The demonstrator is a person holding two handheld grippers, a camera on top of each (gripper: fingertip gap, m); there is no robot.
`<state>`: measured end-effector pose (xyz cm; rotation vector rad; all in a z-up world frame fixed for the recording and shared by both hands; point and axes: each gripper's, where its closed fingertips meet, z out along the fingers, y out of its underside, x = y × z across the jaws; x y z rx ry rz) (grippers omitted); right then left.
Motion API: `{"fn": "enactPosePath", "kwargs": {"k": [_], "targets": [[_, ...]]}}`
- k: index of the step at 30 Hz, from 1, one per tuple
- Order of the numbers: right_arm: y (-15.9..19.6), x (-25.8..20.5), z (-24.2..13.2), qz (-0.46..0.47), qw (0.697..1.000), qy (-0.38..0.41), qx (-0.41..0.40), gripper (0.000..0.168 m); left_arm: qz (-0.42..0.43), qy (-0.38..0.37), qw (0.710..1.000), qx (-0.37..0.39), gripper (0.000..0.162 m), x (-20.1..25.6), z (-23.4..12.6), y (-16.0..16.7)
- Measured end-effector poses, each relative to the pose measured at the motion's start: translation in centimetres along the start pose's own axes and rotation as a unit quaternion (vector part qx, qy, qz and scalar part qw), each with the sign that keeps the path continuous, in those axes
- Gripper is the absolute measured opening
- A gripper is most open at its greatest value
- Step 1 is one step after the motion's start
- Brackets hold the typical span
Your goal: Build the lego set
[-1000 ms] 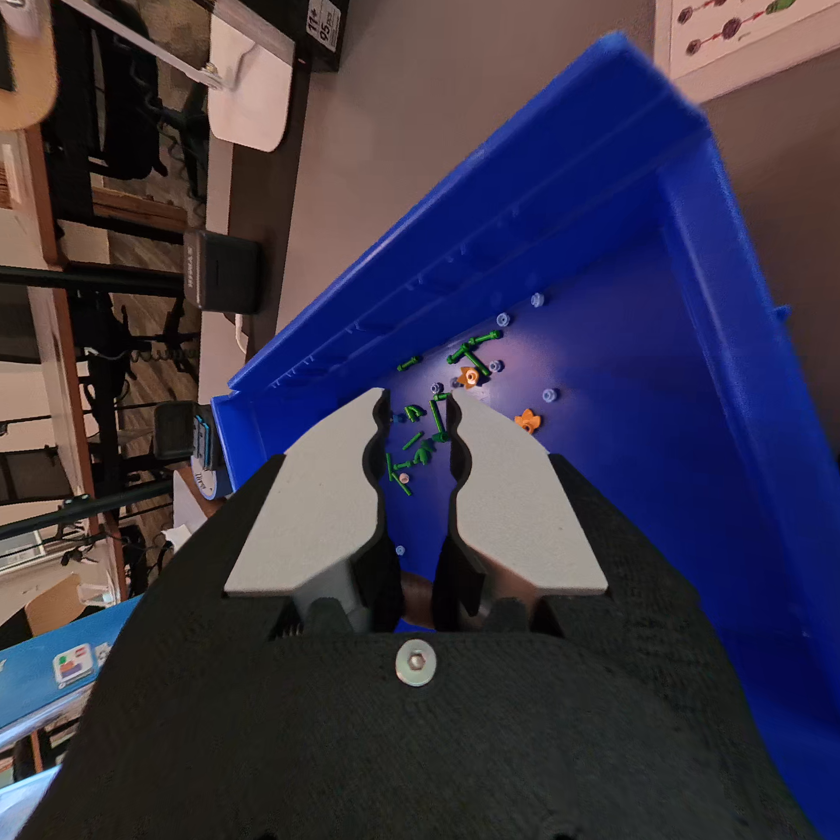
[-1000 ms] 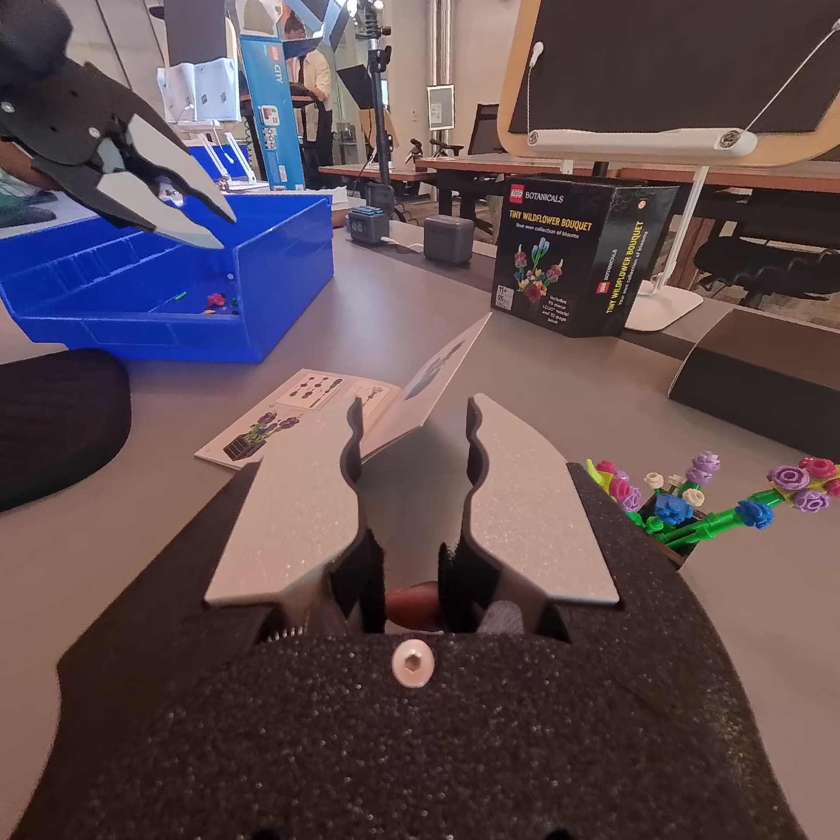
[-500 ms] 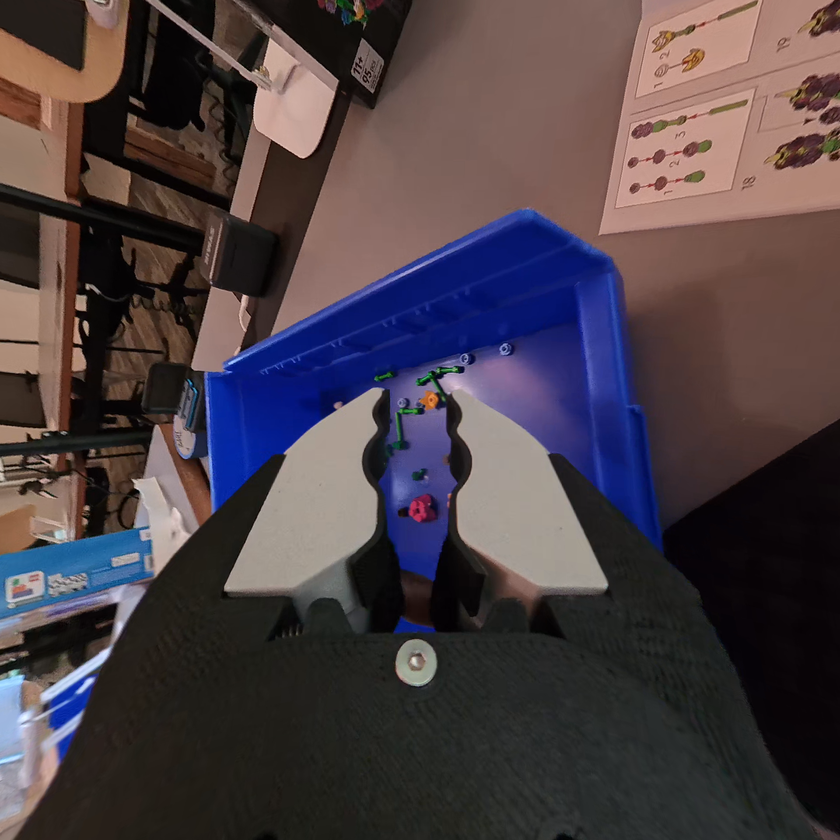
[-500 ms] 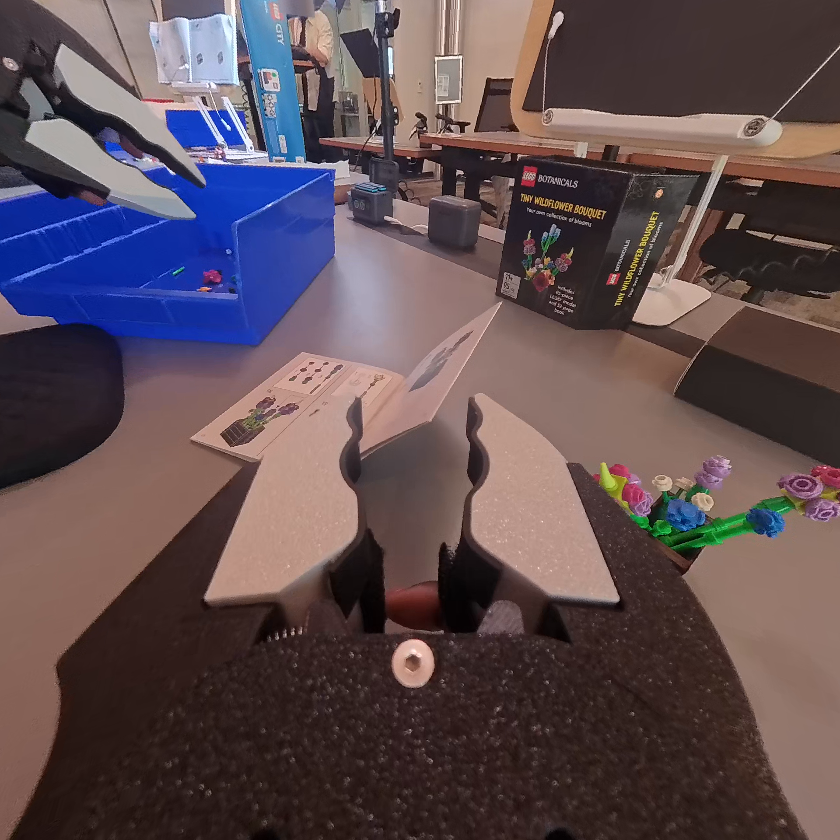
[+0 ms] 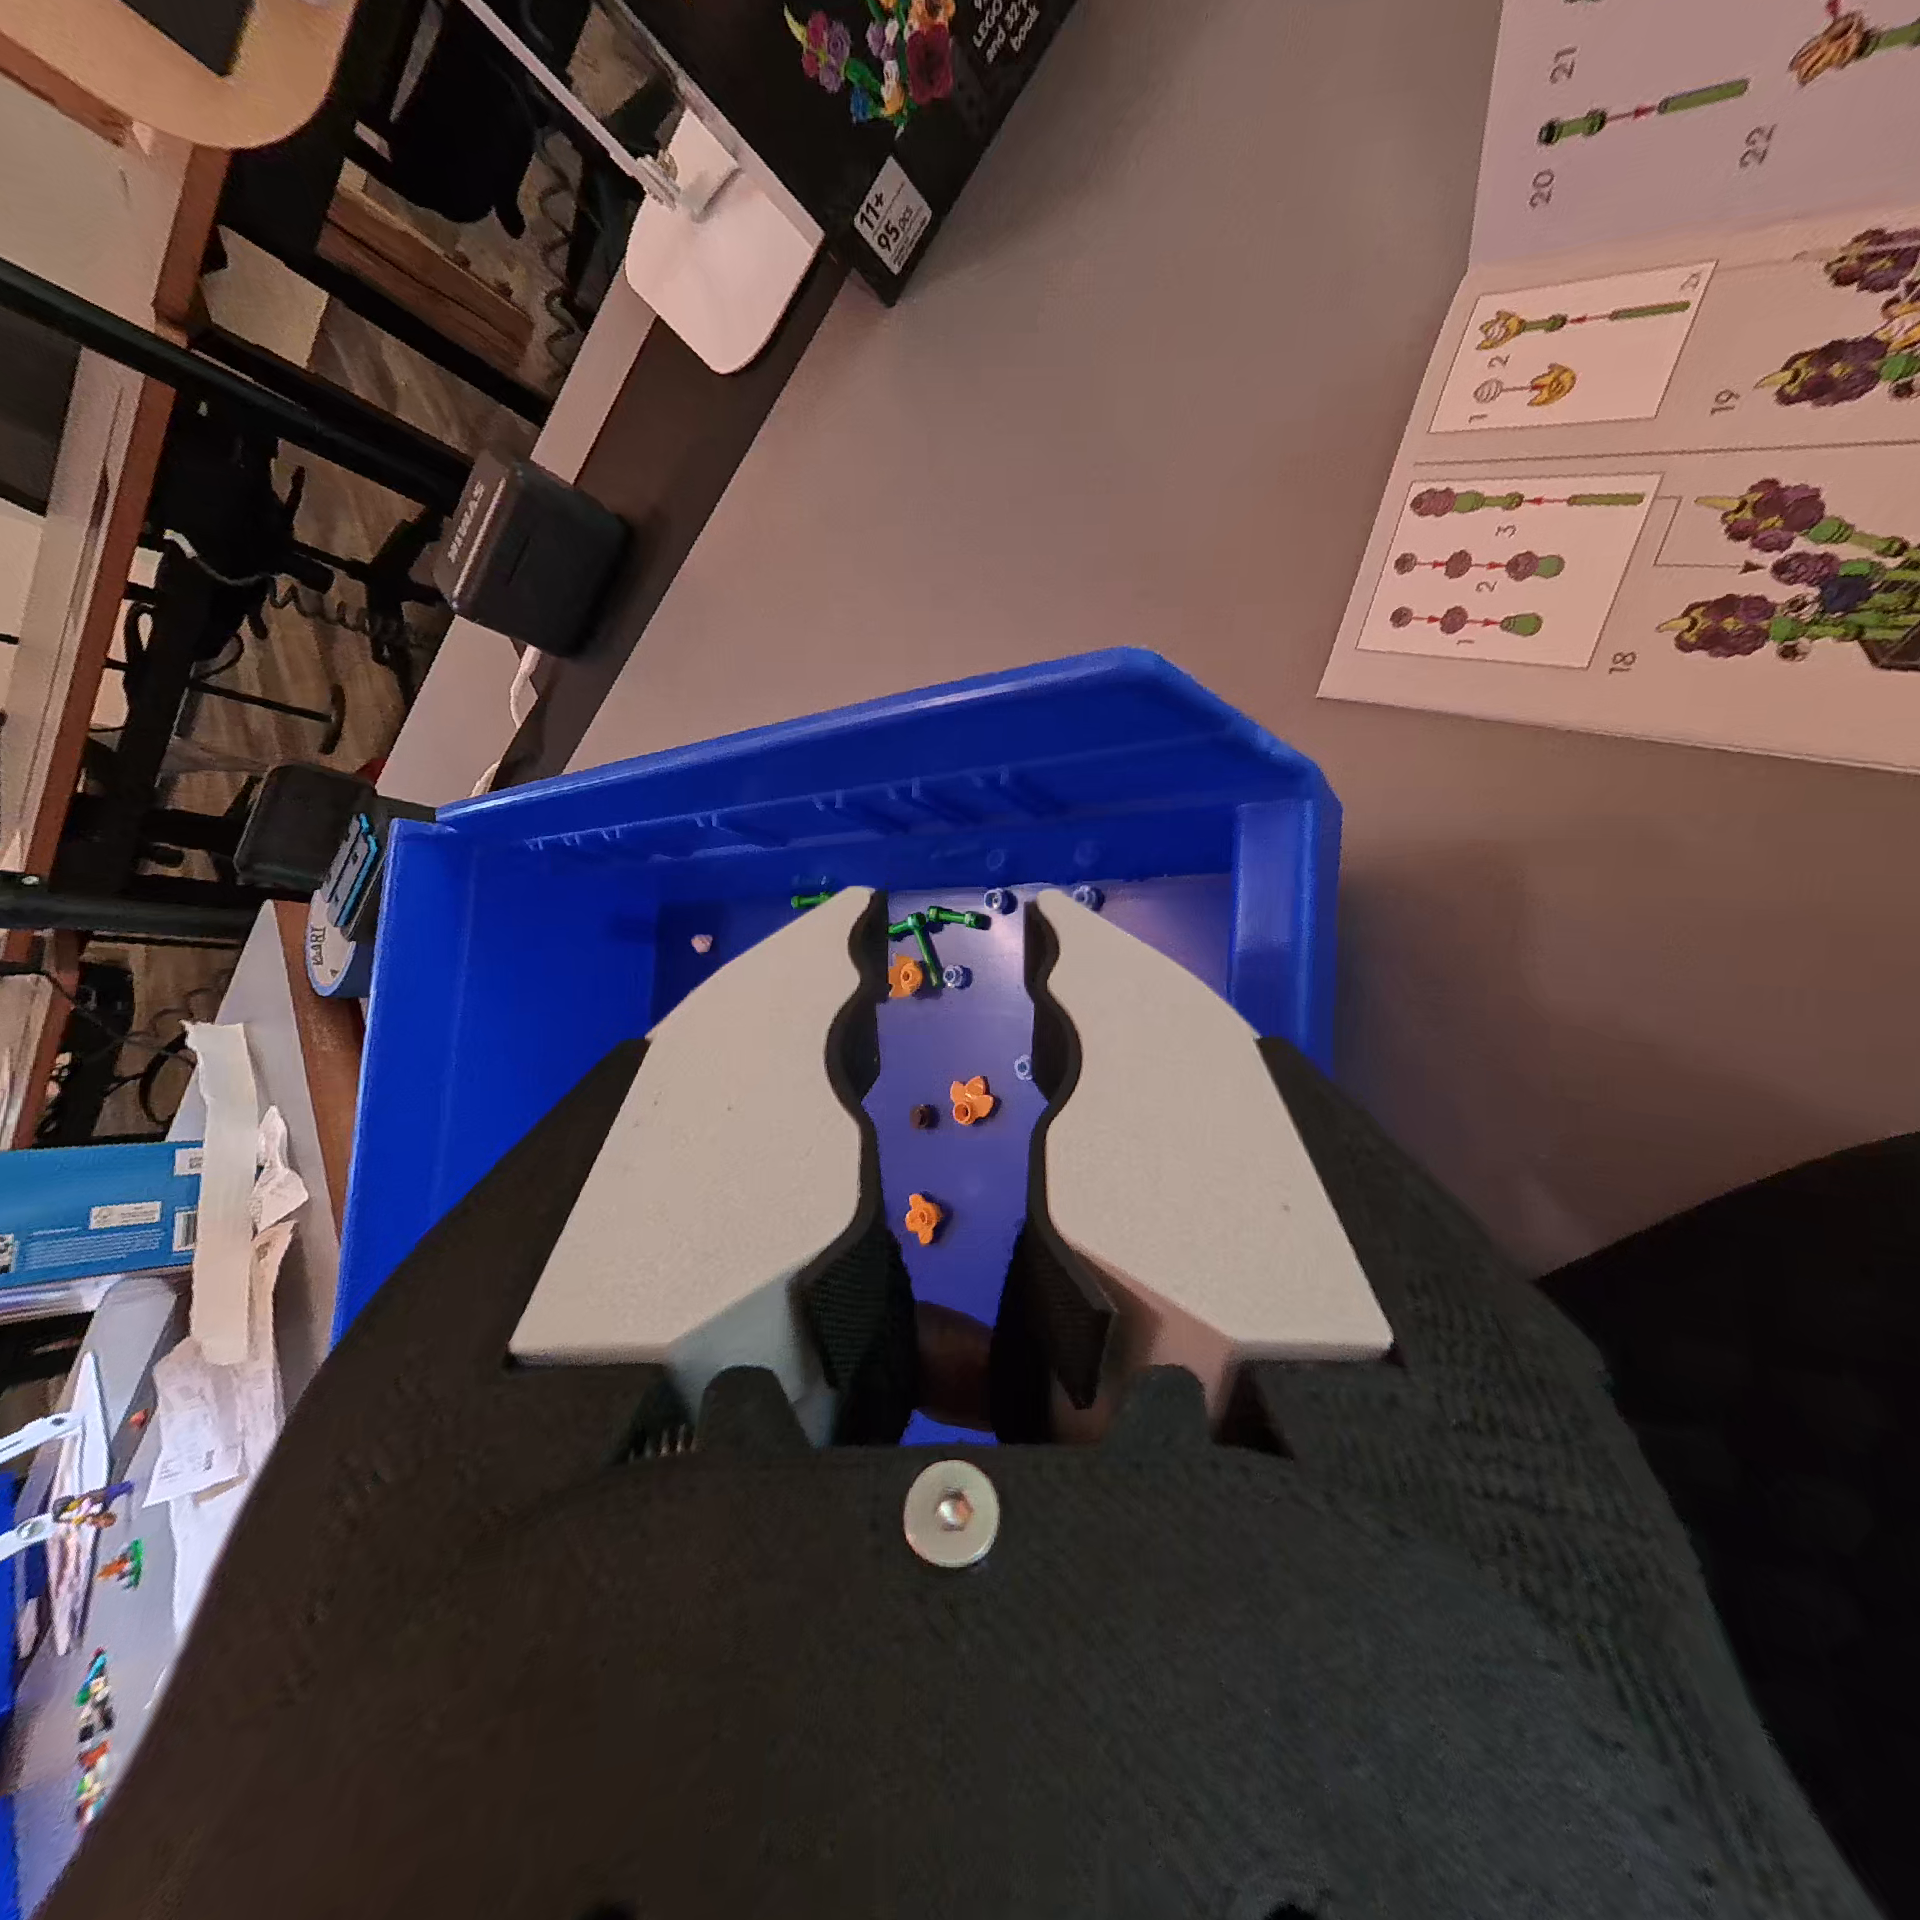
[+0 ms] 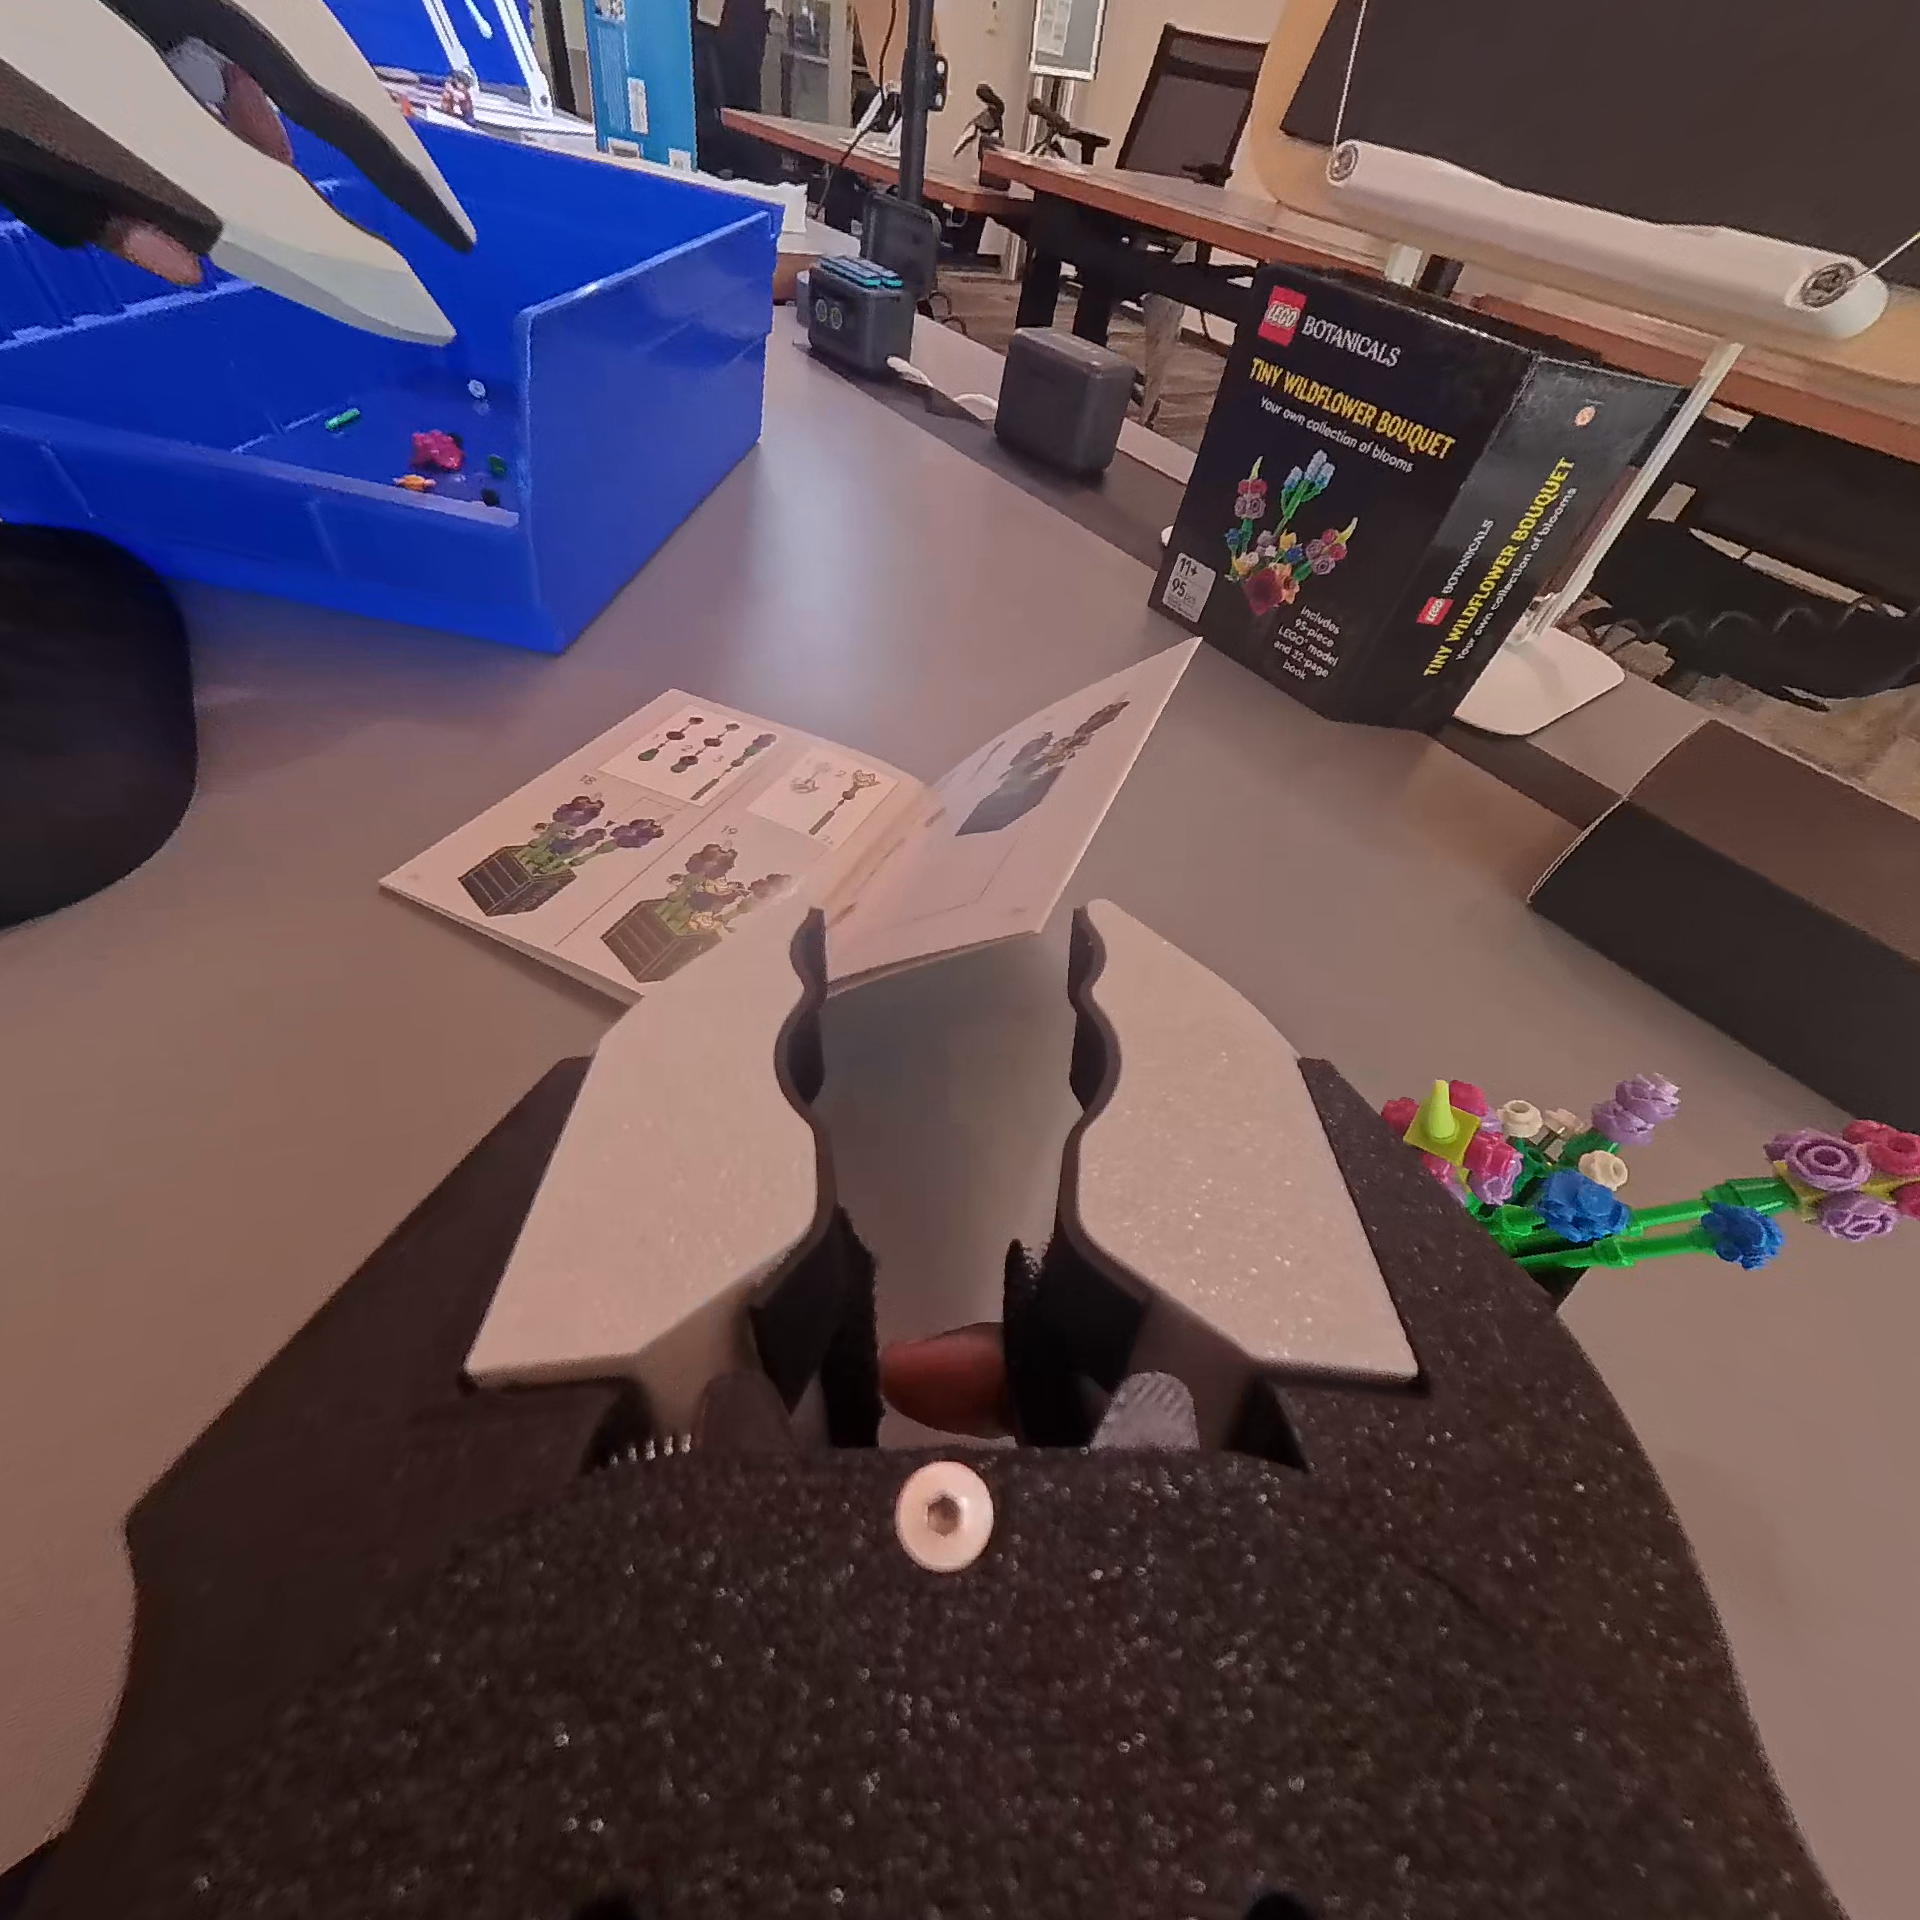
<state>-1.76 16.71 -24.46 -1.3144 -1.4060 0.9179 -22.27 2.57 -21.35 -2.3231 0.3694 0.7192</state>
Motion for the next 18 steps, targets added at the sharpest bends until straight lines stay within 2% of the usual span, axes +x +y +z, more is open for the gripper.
{"fn": "enactPosePath", "kwargs": {"k": [13, 16, 18], "targets": [[0.3, 0.1, 0.0, -0.010, 1.000, 0.005, -0.012, 0.045, -0.010, 0.012, 1.000, 0.005, 0.026, 0.2, 0.3, 0.1], [0.4, 0.1, 0.0, -0.006, 1.000, 0.008, -0.017, 0.045, -0.028, 0.042, 0.998, 0.042, 0.026, 1.2, 0.2, -1.3], [0.5, 0.2, 0.0, -0.001, 1.000, 0.013, -0.021, 0.044, -0.045, 0.079, 0.991, 0.100, 0.027, 2.4, -0.2, -3.4]]}}
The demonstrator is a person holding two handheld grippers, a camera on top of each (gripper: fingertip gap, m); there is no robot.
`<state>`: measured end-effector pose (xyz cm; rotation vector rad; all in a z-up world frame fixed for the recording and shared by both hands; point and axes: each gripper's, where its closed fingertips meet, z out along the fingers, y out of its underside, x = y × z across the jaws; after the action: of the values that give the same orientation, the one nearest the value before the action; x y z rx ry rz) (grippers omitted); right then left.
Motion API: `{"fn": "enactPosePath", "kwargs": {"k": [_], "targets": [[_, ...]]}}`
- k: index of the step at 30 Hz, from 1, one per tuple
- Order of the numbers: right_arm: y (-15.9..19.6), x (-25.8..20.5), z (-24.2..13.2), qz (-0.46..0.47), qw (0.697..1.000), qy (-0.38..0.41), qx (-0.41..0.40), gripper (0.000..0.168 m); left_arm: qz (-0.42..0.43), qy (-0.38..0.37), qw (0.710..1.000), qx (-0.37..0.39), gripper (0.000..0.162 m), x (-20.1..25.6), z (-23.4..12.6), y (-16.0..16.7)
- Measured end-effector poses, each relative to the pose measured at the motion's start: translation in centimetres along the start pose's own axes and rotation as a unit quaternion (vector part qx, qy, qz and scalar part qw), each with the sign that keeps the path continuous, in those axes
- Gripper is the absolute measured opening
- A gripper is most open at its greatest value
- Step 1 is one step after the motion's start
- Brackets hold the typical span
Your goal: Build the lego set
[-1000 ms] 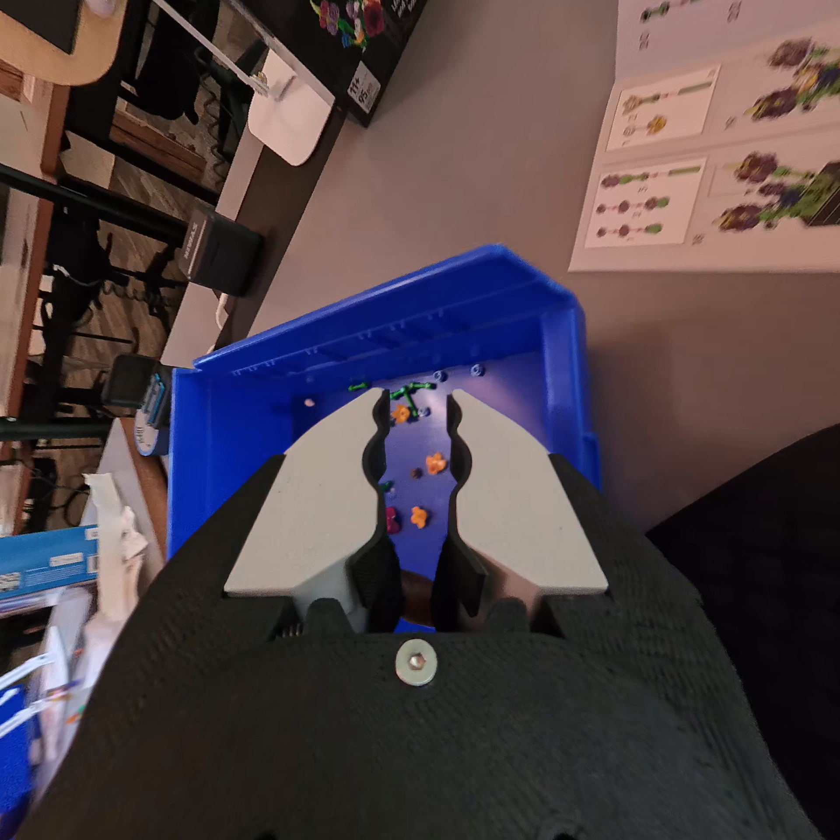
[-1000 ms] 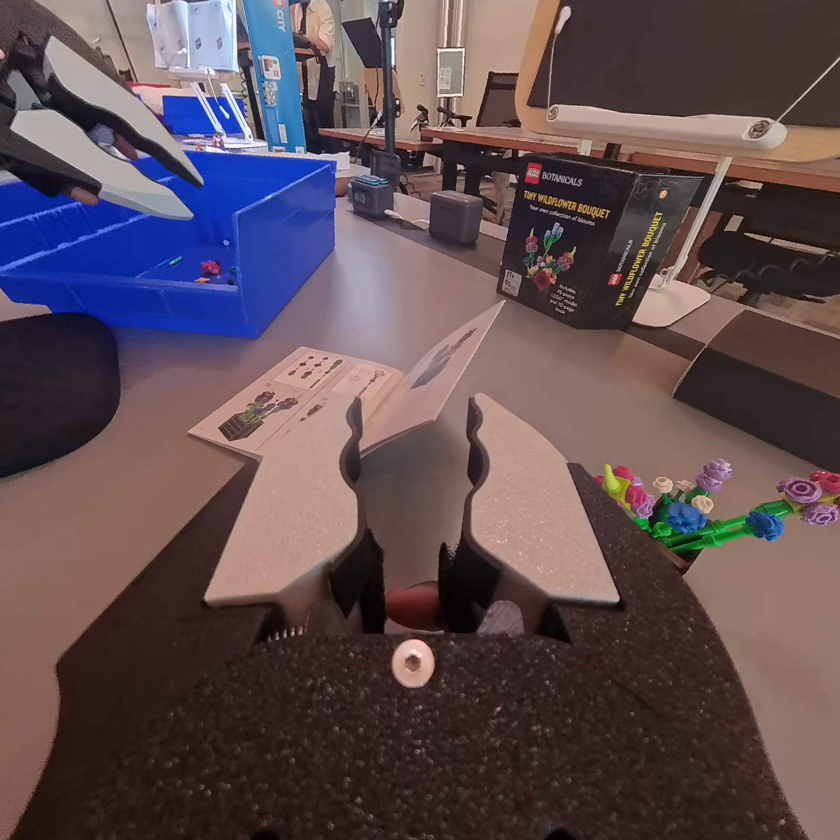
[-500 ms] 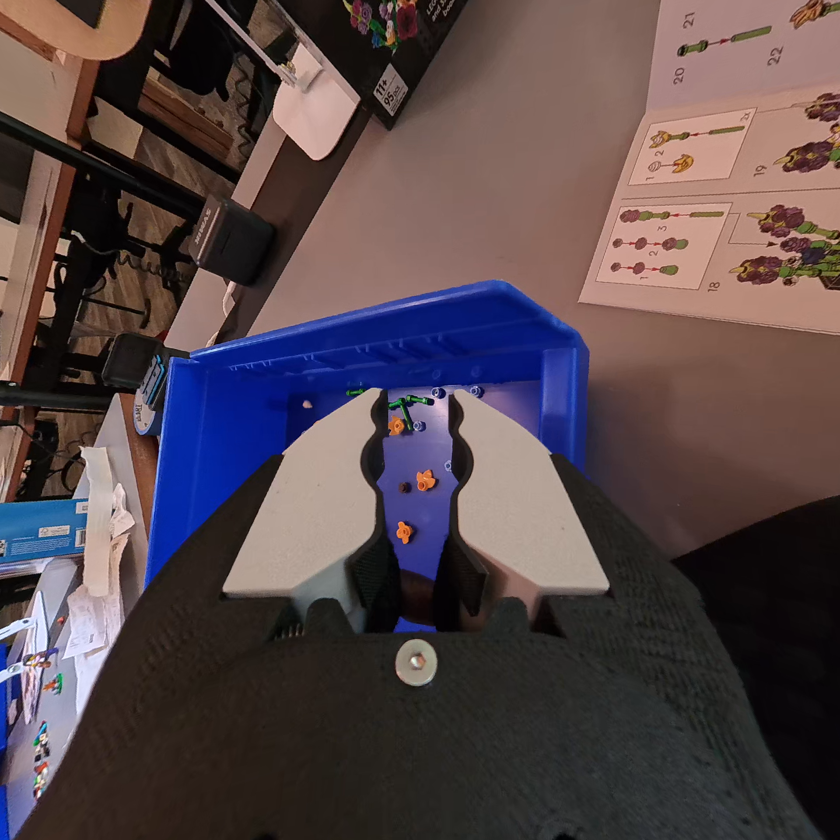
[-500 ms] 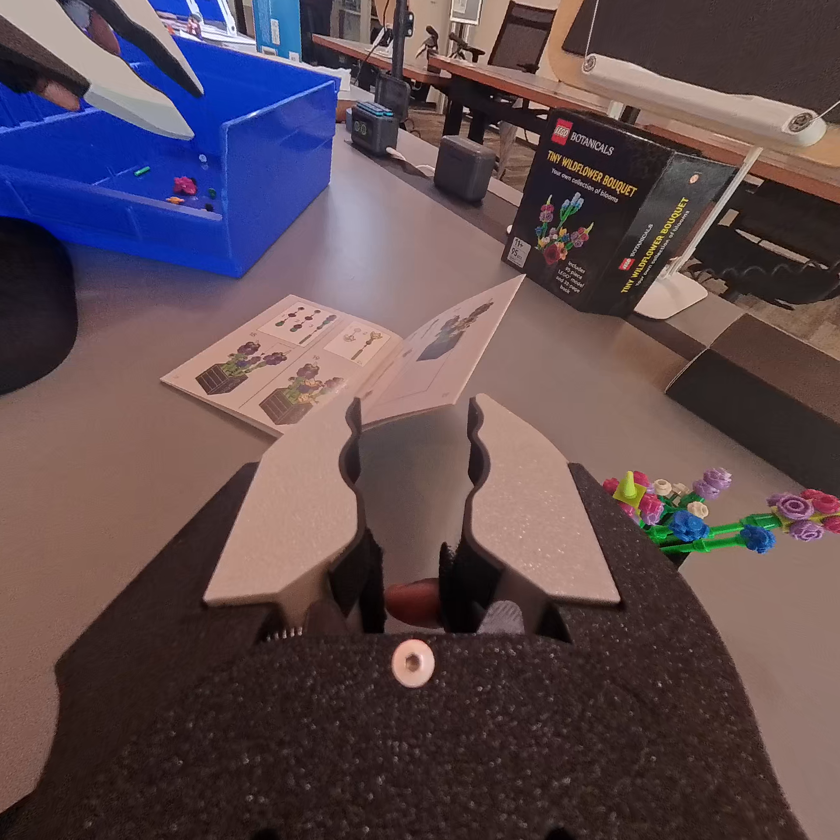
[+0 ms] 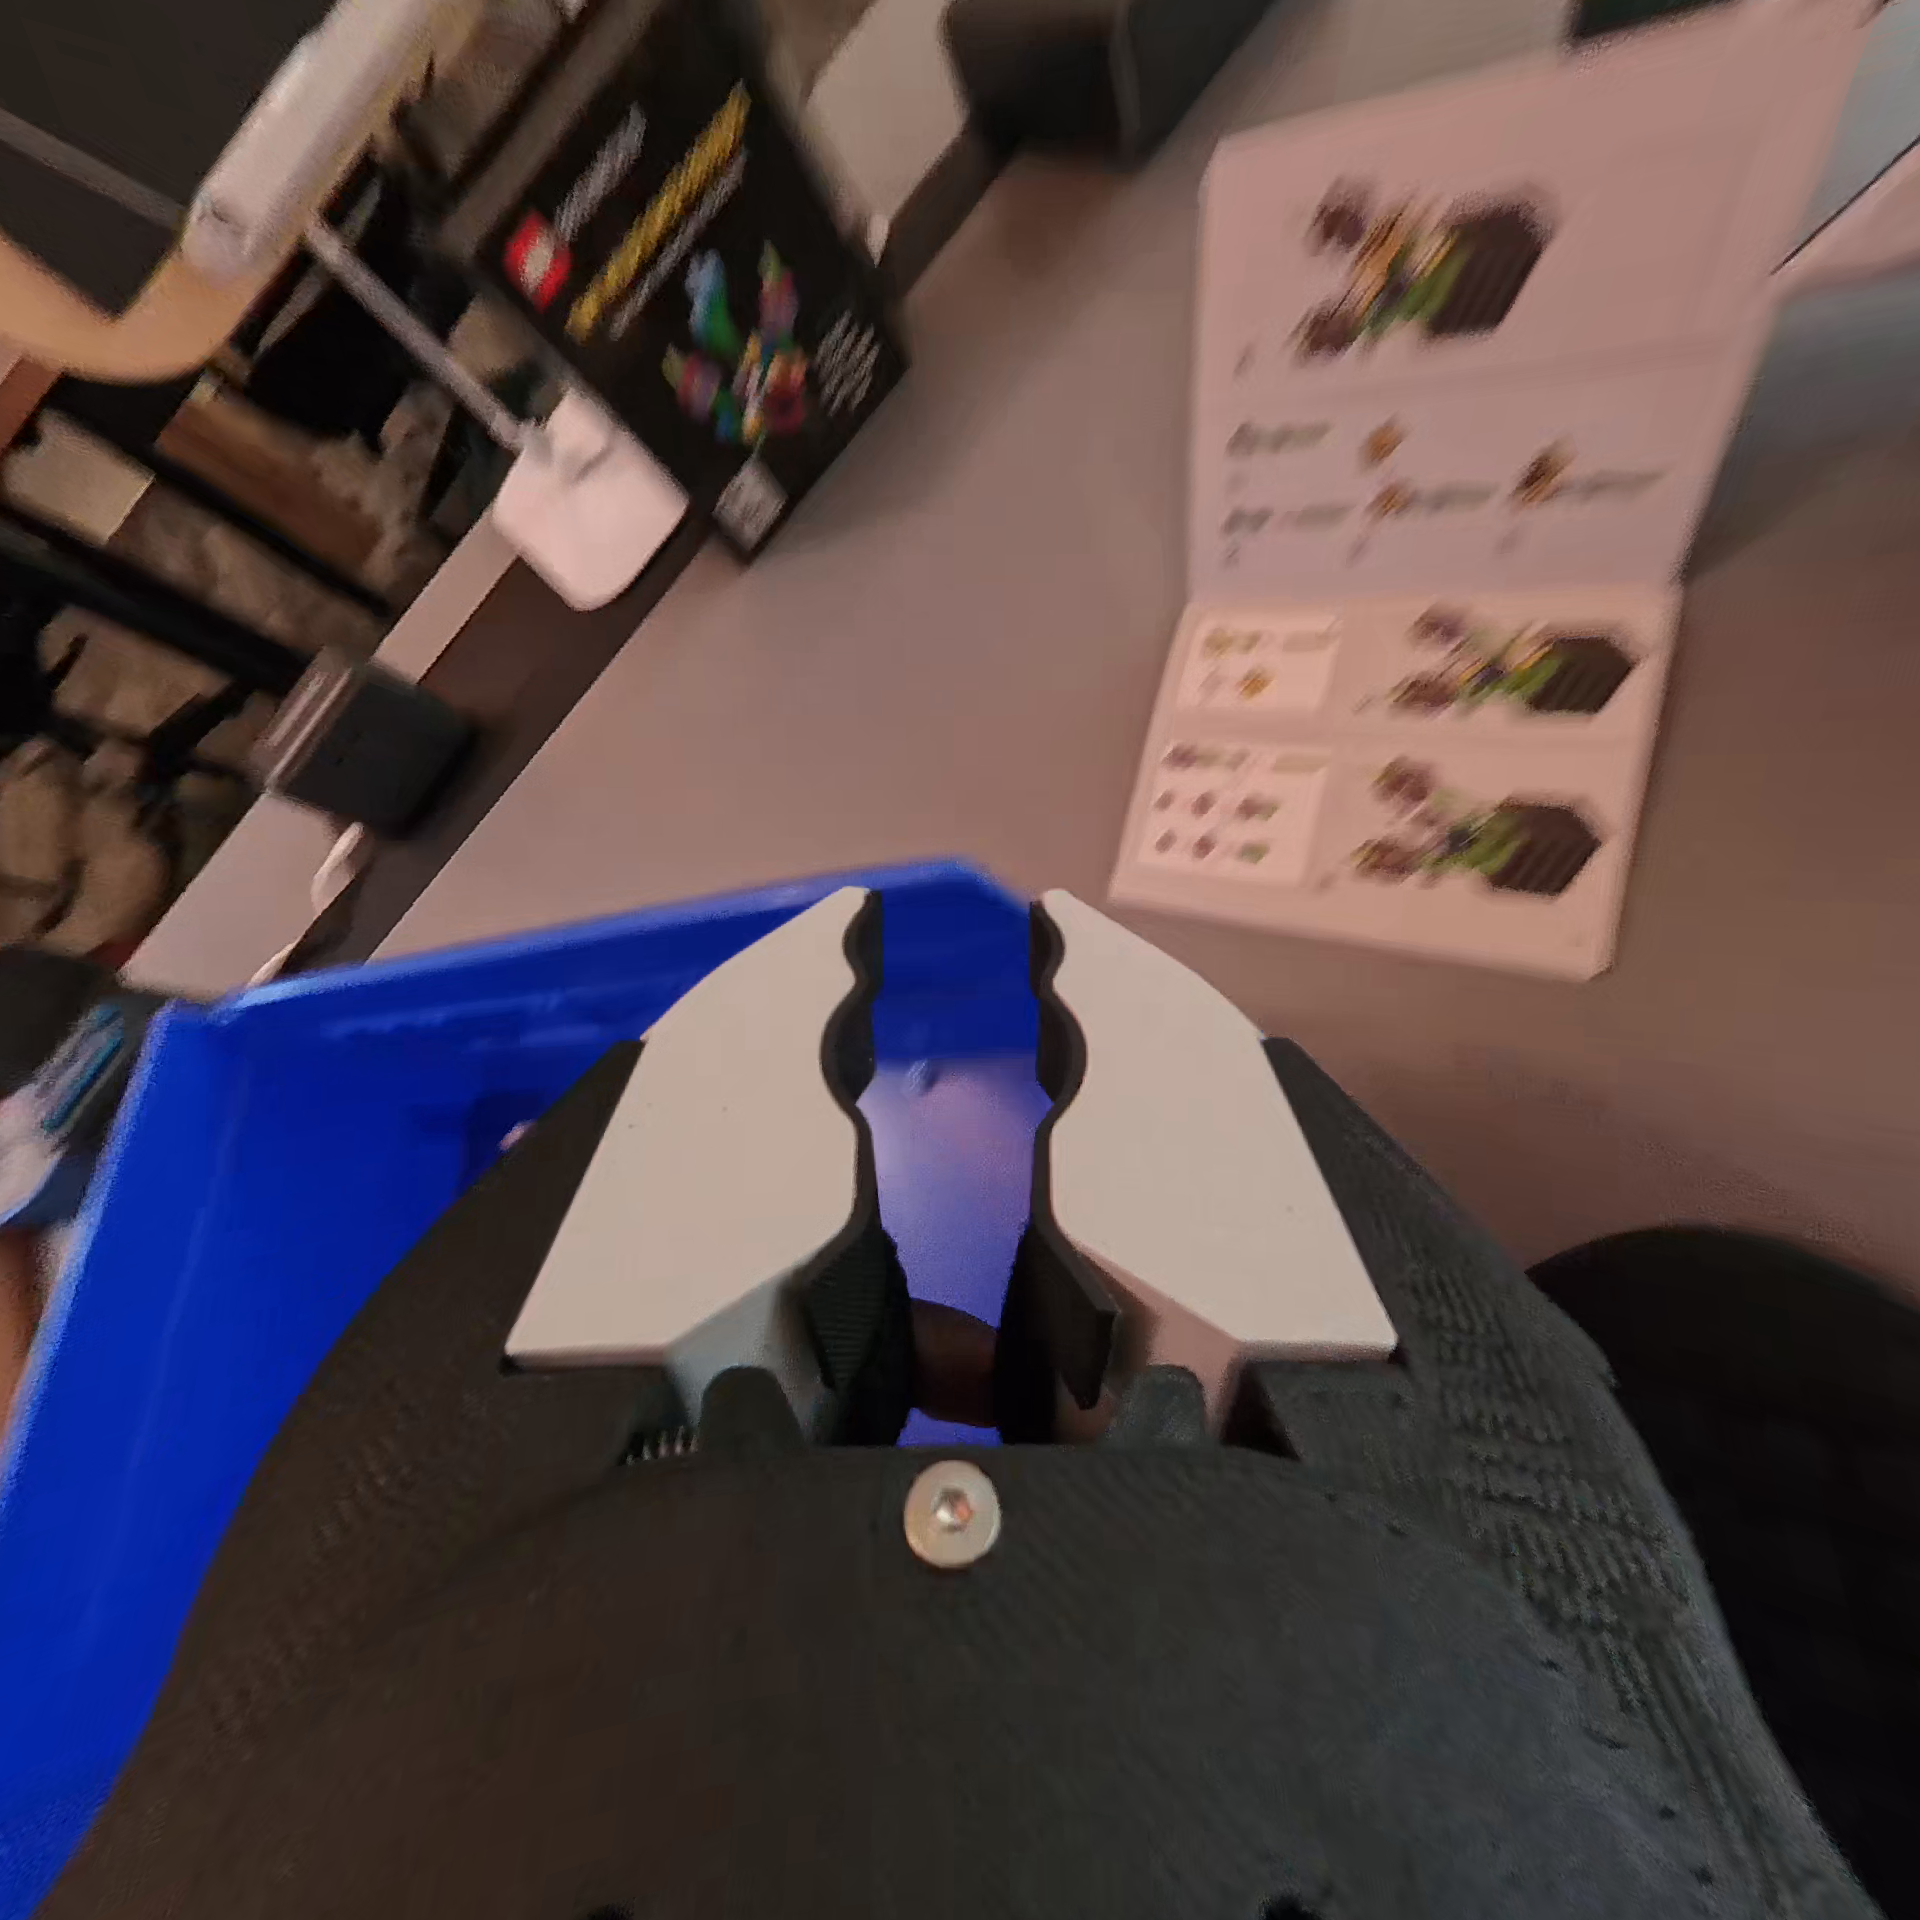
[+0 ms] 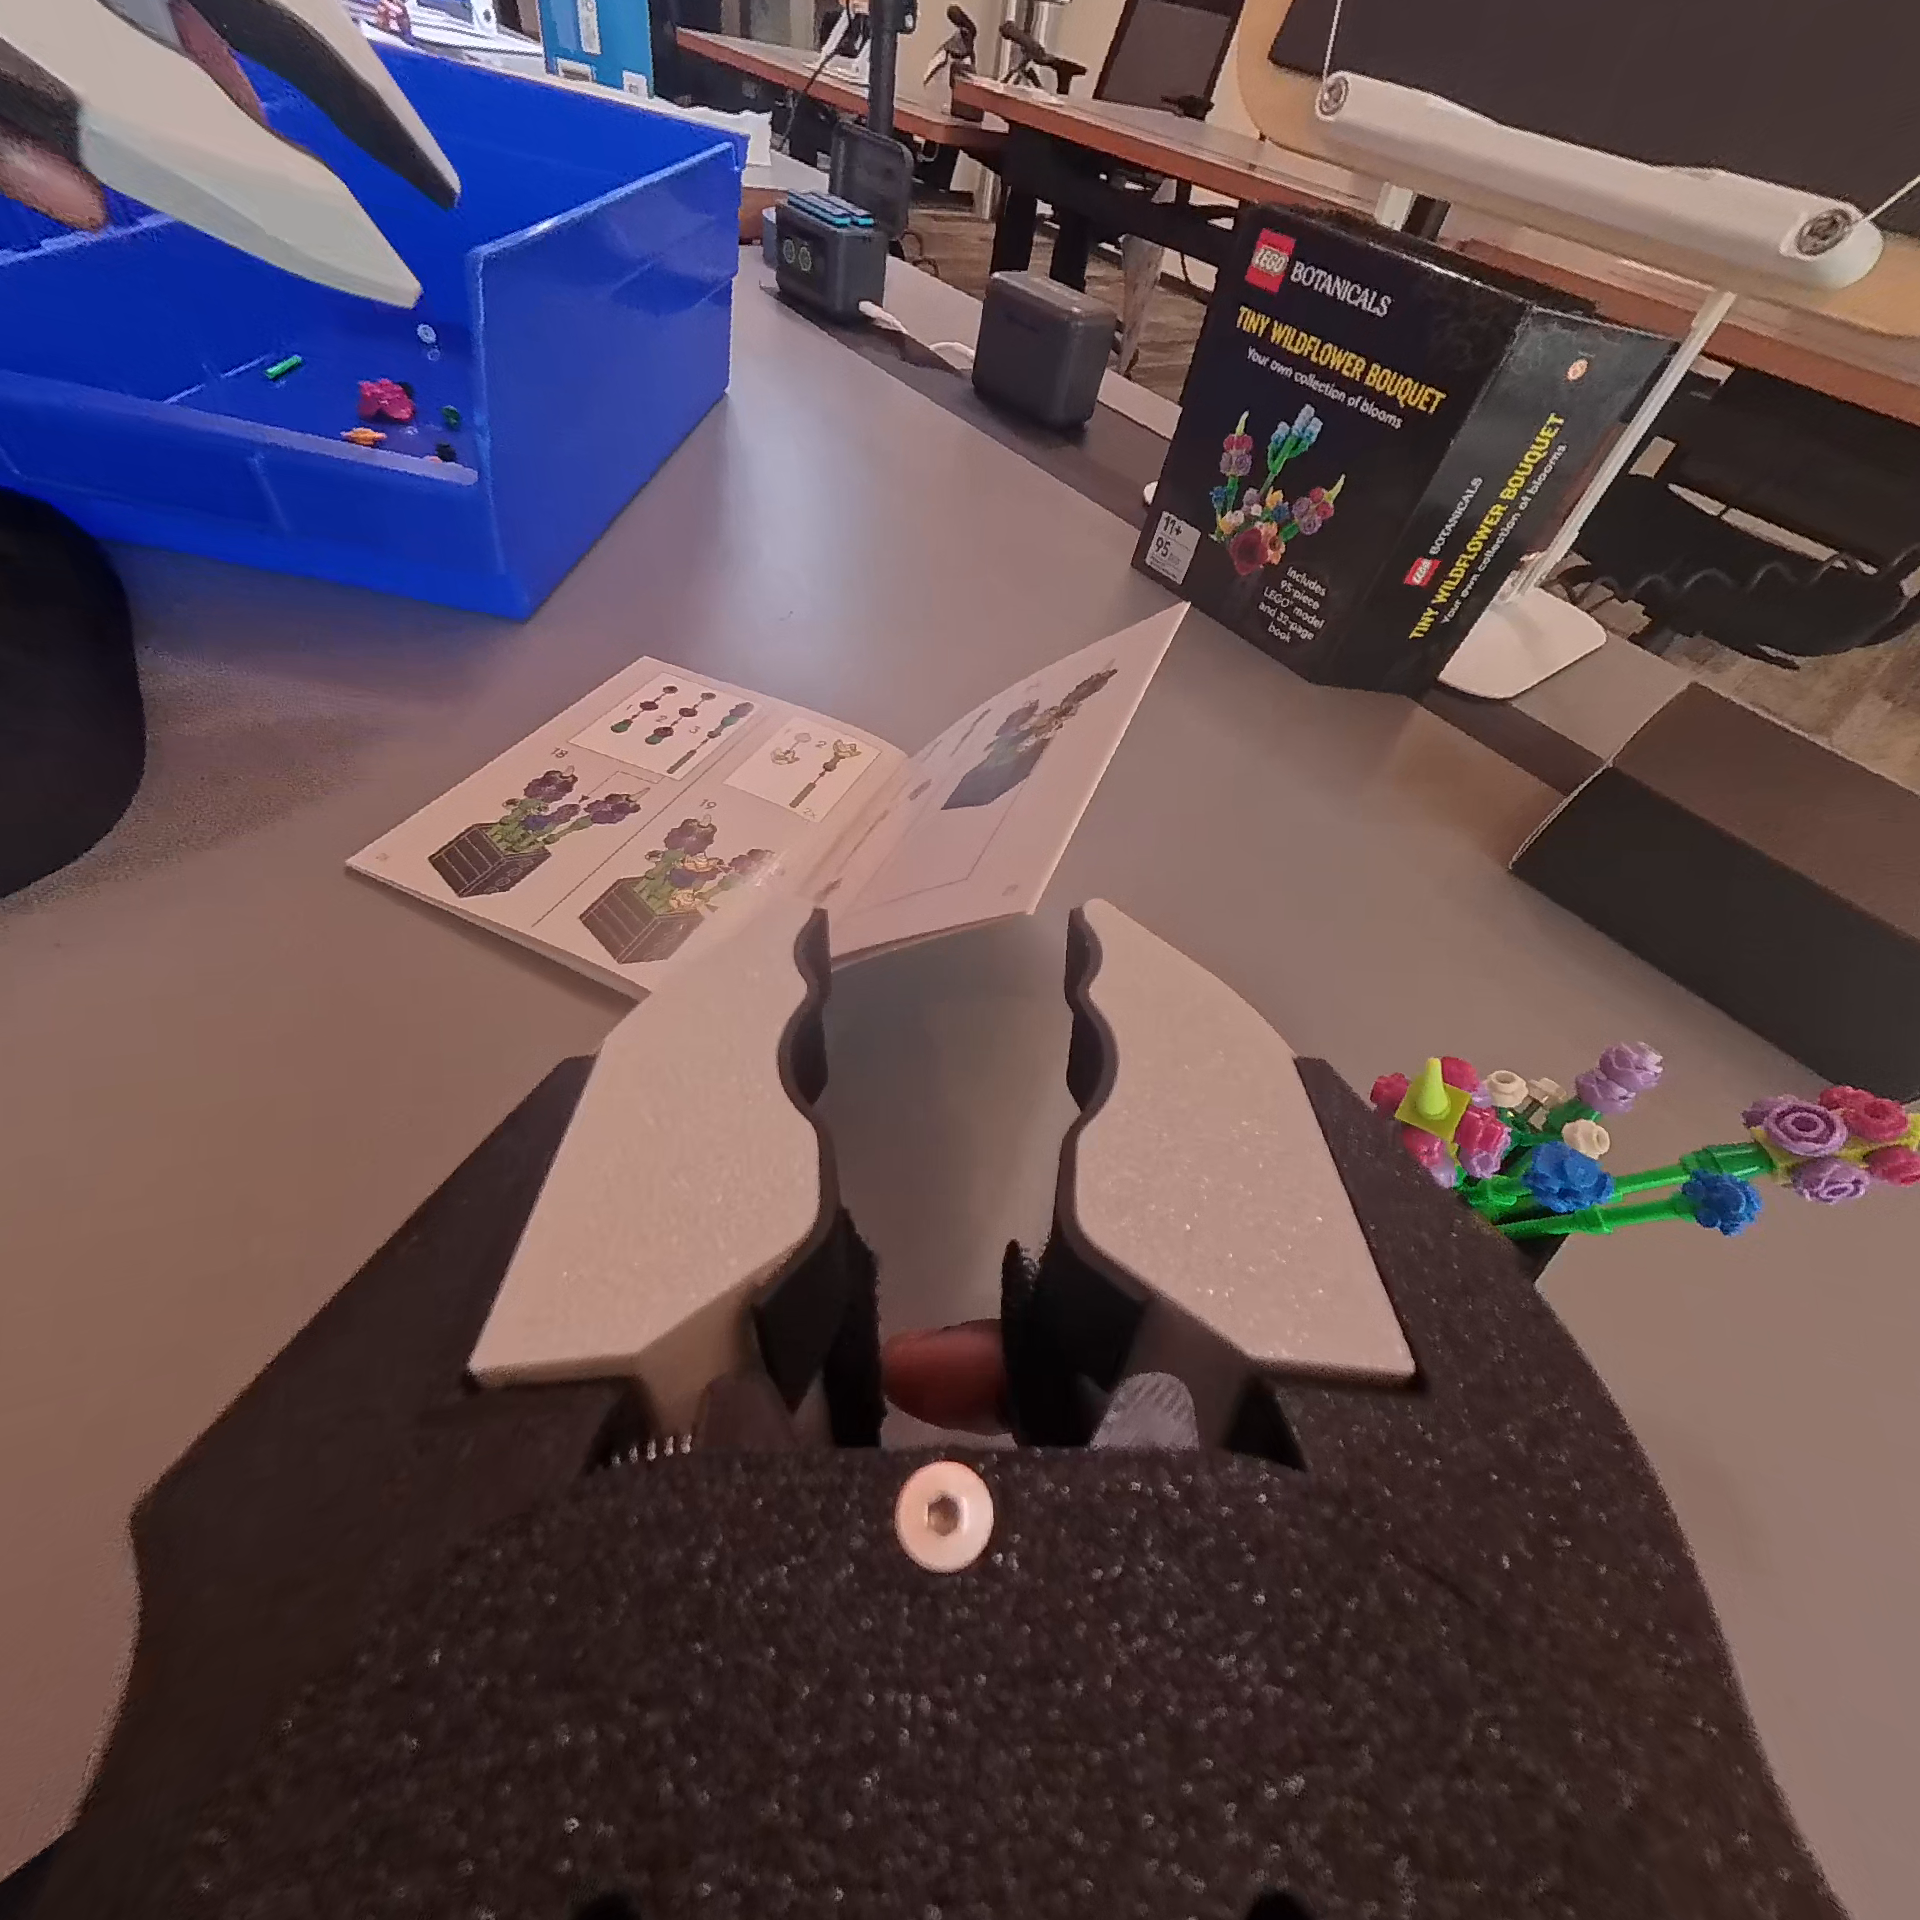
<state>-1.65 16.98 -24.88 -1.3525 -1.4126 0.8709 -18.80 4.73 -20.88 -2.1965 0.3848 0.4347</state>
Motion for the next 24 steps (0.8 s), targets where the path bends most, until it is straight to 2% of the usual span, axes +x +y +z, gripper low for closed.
{"fn": "enactPosePath", "kwargs": {"k": [2, 5, 8, 13, 18, 21, 24], "targets": [[0.1, 0.1, 0.0, 0.005, 1.000, 0.003, -0.004, 0.043, -0.029, 0.058, 0.995, 0.082, 0.028, 2.1, 0.0, -2.7], [0.1, 0.4, -0.1, 0.018, 1.000, 0.011, -0.006, 0.041, -0.087, 0.161, 0.962, 0.204, 0.028, 5.4, -0.6, -6.8], [-0.1, 0.9, -0.4, 0.033, 0.999, 0.024, 0.000, 0.038, -0.124, 0.198, 0.941, 0.244, 0.034, 7.0, -0.3, -8.2], [-0.2, 1.3, -0.6, 0.051, 0.998, 0.036, -0.002, 0.033, -0.069, 0.113, 0.964, 0.231, 0.038, 6.1, 0.8, -7.5], [-0.6, 1.2, -0.8, 0.044, 0.998, 0.037, 0.008, 0.013, -0.037, 0.053, 0.974, 0.219, 0.029, 5.0, 1.3, -6.9], [-0.7, 1.2, -1.0, 0.047, 0.998, 0.035, 0.013, 0.008, -0.038, 0.037, 0.973, 0.225, 0.026, 4.7, 1.4, -6.9], [-0.9, 1.3, -1.1, 0.047, 0.998, 0.037, 0.015, 0.007, -0.075, 0.032, 0.960, 0.268, 0.031, 4.5, 1.1, -7.8]]}}
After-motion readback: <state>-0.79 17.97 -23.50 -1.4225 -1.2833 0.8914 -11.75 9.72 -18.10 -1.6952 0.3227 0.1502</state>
